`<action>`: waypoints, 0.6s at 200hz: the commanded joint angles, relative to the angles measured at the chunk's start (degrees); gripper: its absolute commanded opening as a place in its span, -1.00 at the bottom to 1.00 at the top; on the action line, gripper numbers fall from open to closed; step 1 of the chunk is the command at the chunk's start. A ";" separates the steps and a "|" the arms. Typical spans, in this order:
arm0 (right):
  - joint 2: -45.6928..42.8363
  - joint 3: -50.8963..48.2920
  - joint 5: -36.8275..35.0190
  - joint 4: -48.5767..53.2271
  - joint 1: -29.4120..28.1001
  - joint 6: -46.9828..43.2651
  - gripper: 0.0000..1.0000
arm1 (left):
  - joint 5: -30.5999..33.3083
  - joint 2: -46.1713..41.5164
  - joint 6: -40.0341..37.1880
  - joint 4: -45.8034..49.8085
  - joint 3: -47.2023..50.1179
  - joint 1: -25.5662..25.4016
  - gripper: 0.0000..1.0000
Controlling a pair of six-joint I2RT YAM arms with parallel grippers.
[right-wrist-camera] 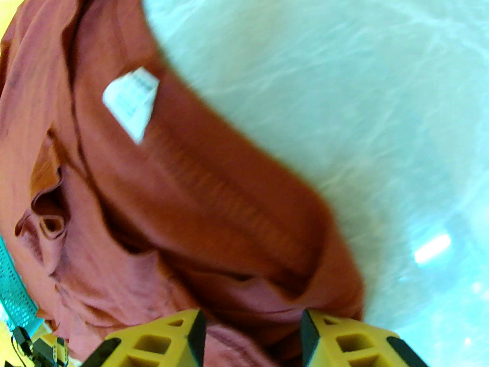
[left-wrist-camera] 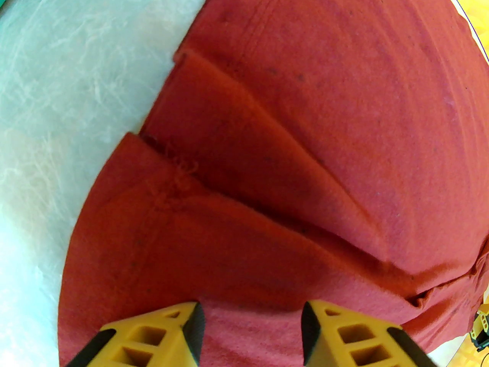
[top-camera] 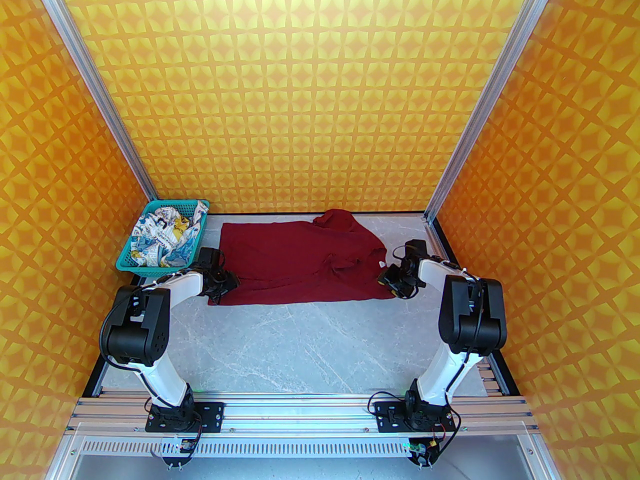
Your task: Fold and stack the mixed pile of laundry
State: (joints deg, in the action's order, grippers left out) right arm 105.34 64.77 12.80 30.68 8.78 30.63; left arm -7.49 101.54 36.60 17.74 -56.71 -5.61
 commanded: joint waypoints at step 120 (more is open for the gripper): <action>-2.13 -4.76 4.36 -2.01 0.72 0.99 -0.40 | 0.66 1.65 -3.19 6.08 0.07 1.08 -0.04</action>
State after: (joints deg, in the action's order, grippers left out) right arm 100.44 57.17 16.47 29.74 10.17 31.53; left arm -7.70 101.54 34.52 18.55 -56.99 -5.50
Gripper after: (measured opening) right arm 0.382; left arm 0.478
